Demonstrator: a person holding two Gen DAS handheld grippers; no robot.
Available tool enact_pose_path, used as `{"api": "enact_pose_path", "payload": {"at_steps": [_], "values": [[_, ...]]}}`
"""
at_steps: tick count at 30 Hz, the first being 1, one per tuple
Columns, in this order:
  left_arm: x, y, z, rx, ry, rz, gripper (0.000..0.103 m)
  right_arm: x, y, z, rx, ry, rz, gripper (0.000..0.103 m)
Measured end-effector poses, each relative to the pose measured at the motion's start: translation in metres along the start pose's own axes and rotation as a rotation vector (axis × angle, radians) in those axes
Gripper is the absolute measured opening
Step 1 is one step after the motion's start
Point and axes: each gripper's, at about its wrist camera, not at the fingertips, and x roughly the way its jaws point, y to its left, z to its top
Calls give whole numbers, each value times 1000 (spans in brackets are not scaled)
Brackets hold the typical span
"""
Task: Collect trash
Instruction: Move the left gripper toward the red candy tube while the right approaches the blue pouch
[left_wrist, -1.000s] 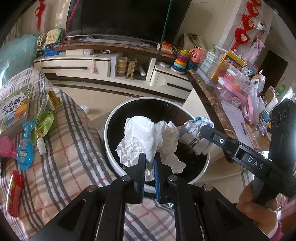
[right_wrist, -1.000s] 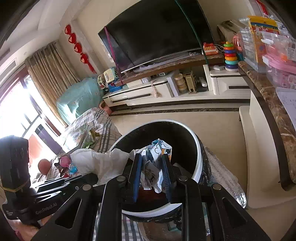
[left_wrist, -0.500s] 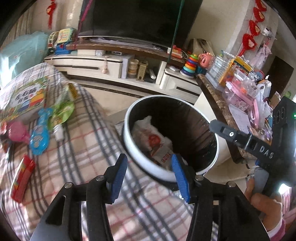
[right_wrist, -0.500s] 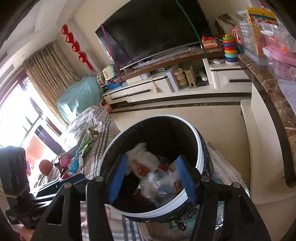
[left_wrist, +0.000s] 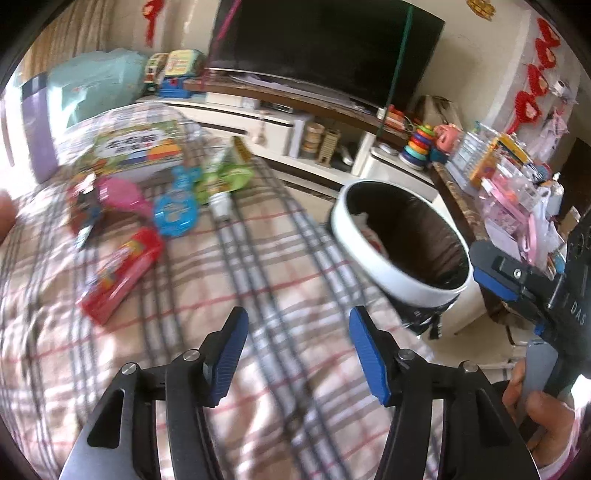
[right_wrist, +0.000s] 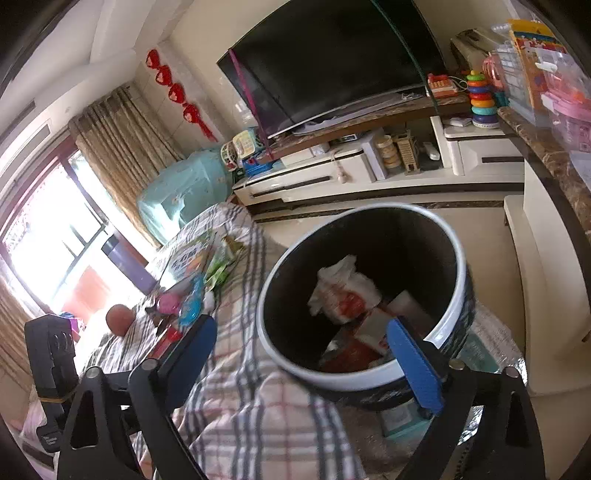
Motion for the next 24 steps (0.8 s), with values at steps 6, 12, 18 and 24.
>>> {"api": "enact_pose_path", "payload": {"at_steps": [6, 12, 18, 24], "values": [[-25, 25, -22, -56, -13, 45, 57, 10, 26, -24, -47, 26, 13, 98], [-44, 49, -36, -92, -21, 79, 57, 25, 44, -42, -57, 76, 25, 98], [-53, 70, -42, -128, -21, 108, 57, 31, 56, -55, -64, 100, 46, 98], [-52, 83, -31, -114, -12, 144, 58, 35, 68, -59, -79, 114, 59, 98]]}}
